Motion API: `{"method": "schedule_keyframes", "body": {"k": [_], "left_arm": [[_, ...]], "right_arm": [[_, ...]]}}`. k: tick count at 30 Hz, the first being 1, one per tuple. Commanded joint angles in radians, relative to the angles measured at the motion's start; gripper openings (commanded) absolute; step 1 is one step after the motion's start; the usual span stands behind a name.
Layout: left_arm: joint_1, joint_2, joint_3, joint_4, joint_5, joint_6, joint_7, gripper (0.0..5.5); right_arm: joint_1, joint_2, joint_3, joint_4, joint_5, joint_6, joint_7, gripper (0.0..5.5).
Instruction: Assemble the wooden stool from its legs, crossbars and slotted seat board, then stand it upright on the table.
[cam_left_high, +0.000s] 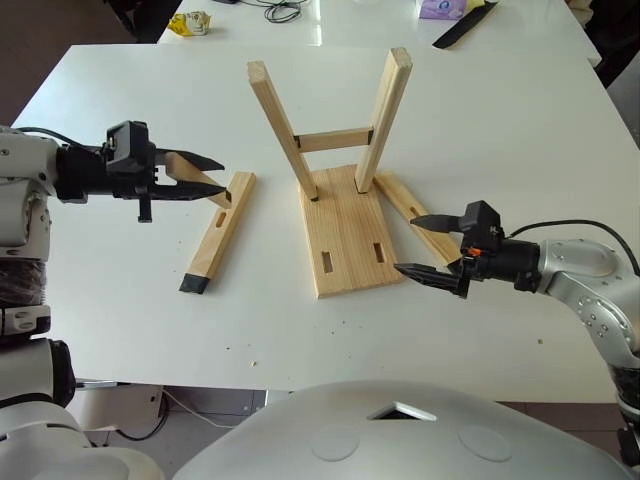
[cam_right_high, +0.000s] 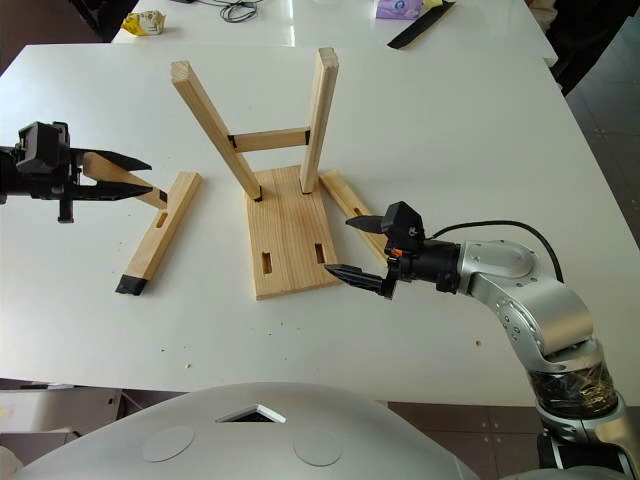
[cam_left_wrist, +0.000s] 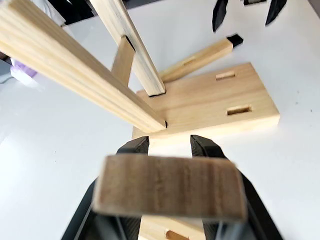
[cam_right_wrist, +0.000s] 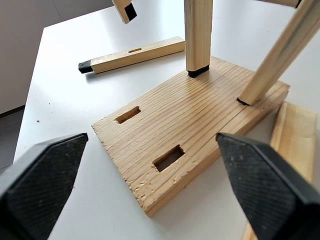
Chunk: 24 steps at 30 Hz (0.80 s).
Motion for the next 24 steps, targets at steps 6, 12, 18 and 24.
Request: {"method": "schedule_keyframes", "body": {"k": [6,12,18,24], "left_arm": [[-0.142,-0.032,-0.13,0.268,-0.058,-0.378,-0.035,1.32],[-0.154,0.022,-0.263,0.39,-0.068,-0.532,-0.035,1.32],[-0.196,0.033,-0.337,0.491,-0.081,-0.612,-0.035,1.32],[-0.167,0.033,-0.371,0.484,-0.114,-0.635,-0.035,1.32]], "right_arm": [[0.03,0.023,-0.002,-0.033,-0.005,-0.011,-0.041,4.72],[0.035,0.025,-0.002,-0.039,-0.002,-0.003,-0.048,4.72],[0.058,0.036,0.01,-0.052,-0.006,-0.005,-0.063,4.72],[0.058,0.036,0.009,-0.052,-0.001,-0.004,-0.065,4.72]]}}
